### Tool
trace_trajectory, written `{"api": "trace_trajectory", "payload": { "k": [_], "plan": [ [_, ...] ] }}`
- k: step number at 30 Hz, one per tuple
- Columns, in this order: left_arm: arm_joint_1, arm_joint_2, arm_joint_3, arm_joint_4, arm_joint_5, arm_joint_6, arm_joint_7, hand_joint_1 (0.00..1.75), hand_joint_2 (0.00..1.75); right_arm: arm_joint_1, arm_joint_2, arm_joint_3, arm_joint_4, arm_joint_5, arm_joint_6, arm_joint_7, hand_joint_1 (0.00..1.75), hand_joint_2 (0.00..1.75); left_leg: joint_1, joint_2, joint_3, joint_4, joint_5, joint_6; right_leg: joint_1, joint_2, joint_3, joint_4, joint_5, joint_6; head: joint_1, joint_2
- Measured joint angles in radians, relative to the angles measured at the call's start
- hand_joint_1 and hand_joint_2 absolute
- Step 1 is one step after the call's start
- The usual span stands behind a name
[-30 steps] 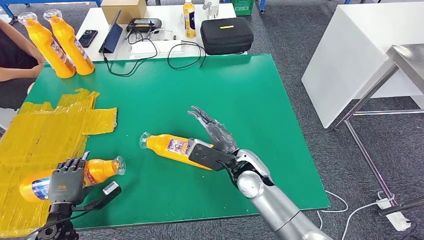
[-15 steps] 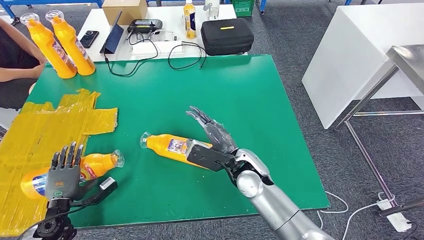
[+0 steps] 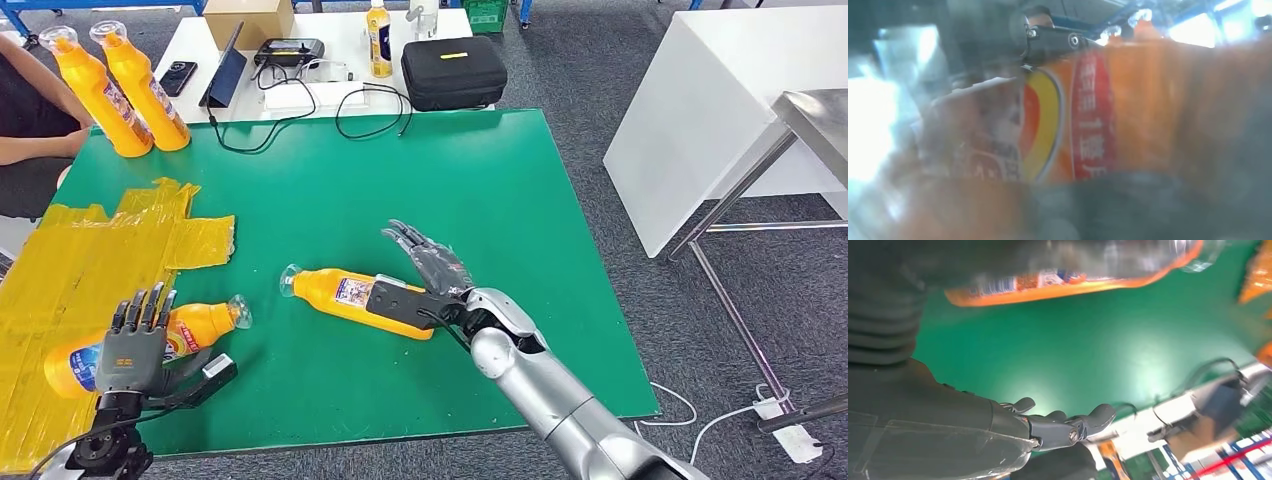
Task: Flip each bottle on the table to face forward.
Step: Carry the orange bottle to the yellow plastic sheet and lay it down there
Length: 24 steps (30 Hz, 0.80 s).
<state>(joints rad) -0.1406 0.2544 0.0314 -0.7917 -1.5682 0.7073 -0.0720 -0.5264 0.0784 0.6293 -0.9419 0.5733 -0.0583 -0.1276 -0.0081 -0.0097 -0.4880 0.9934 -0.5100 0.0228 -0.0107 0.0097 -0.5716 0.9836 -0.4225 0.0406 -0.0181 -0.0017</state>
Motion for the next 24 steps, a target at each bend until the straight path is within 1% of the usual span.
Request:
{"api": "trace_trajectory", "payload": {
  "k": [5, 10, 11, 12, 13, 15, 17, 18, 20, 22, 23, 24],
  "plan": [
    [0.003, 0.000, 0.005, -0.041, 0.000, 0.000, 0.032, 0.00, 0.00, -0.017, 0.013, 0.006, 0.067, 0.004, 0.000, -0.002, 0.00, 1.75, 0.000, 0.000, 0.000, 0.000, 0.000, 0.000, 0.000, 0.000, 0.000, 0.000, 0.000, 0.000, 0.000, 0.000],
    [0.004, 0.000, 0.009, -0.050, 0.000, 0.000, 0.036, 0.00, 0.00, -0.019, 0.015, 0.008, 0.076, 0.005, 0.000, -0.002, 0.00, 1.75, 0.000, 0.000, -0.001, 0.000, 0.000, 0.000, 0.000, 0.000, 0.000, 0.001, 0.000, 0.000, 0.000, 0.000],
    [0.005, -0.001, 0.015, -0.059, 0.000, 0.000, 0.037, 0.00, 0.00, -0.022, 0.016, 0.010, 0.085, 0.006, 0.001, -0.002, 0.00, 1.75, 0.000, 0.000, -0.001, 0.000, 0.000, 0.000, 0.000, 0.000, -0.001, 0.001, 0.000, 0.000, 0.000, 0.000],
    [0.007, -0.006, 0.038, -0.083, 0.010, 0.000, 0.021, 0.00, 0.00, -0.026, 0.020, 0.014, 0.098, 0.007, 0.004, -0.002, 0.00, 1.75, 0.000, 0.000, -0.001, 0.000, 0.000, 0.000, 0.000, 0.000, -0.001, 0.001, 0.000, 0.000, 0.000, 0.000],
    [0.009, -0.014, 0.073, -0.112, 0.031, 0.000, -0.010, 0.00, 0.00, -0.029, 0.025, 0.018, 0.110, 0.009, 0.006, -0.002, 0.00, 1.75, 0.000, 0.000, -0.001, 0.000, 0.000, 0.000, 0.000, 0.000, -0.001, 0.000, 0.000, 0.000, 0.000, 0.000],
    [0.006, -0.039, 0.171, -0.170, 0.085, 0.000, -0.095, 0.00, 0.00, -0.034, 0.034, 0.027, 0.131, 0.010, 0.011, -0.002, 0.00, 1.75, 0.000, 0.001, -0.002, 0.000, 0.000, 0.000, 0.000, 0.000, -0.002, 0.000, 0.000, 0.000, 0.000, 0.000],
    [-0.011, -0.061, 0.262, -0.187, 0.125, 0.000, -0.184, 0.00, 0.00, -0.038, 0.042, 0.034, 0.141, 0.010, 0.011, -0.003, 0.00, 1.75, 0.000, 0.001, -0.002, 0.000, 0.000, 0.000, 0.000, 0.001, -0.002, 0.000, 0.000, 0.000, 0.000, 0.000],
    [-0.025, -0.071, 0.310, -0.187, 0.143, -0.001, -0.239, 0.00, 0.00, -0.040, 0.046, 0.036, 0.146, 0.010, 0.012, -0.004, 0.00, 1.75, 0.000, 0.001, -0.002, 0.000, 0.000, 0.000, 0.000, 0.001, -0.002, 0.000, 0.000, 0.000, 0.000, 0.000],
    [-0.063, -0.089, 0.425, -0.167, 0.215, -0.002, -0.377, 0.00, 0.00, -0.044, 0.057, 0.042, 0.156, 0.011, 0.014, -0.005, 0.00, 1.75, 0.000, 0.001, -0.002, 0.000, 0.000, 0.000, 0.000, 0.001, -0.002, 0.000, 0.000, 0.000, 0.000, 0.000],
    [-0.112, -0.098, 0.538, -0.112, 0.382, -0.008, -0.513, 0.00, 0.00, -0.048, 0.073, 0.046, 0.169, 0.013, 0.015, -0.007, 0.00, 1.75, 0.000, 0.001, -0.001, 0.000, 0.000, 0.000, 0.000, 0.001, -0.002, 0.001, 0.000, 0.000, 0.000, 0.000],
    [-0.134, -0.099, 0.583, -0.078, 0.487, -0.012, -0.562, 0.00, 0.00, -0.050, 0.081, 0.048, 0.177, 0.014, 0.015, -0.007, 0.00, 1.75, 0.000, 0.002, -0.001, 0.000, 0.000, 0.000, 0.000, 0.001, -0.002, 0.001, 0.000, 0.000, 0.000, 0.000],
    [-0.151, -0.100, 0.617, -0.049, 0.580, -0.018, -0.593, 0.00, 0.00, -0.052, 0.089, 0.050, 0.184, 0.015, 0.015, -0.007, 0.00, 1.75, 0.001, 0.002, 0.000, 0.000, 0.000, 0.000, 0.001, 0.001, -0.002, 0.001, 0.000, 0.000, 0.000, 0.000]
  ]
}}
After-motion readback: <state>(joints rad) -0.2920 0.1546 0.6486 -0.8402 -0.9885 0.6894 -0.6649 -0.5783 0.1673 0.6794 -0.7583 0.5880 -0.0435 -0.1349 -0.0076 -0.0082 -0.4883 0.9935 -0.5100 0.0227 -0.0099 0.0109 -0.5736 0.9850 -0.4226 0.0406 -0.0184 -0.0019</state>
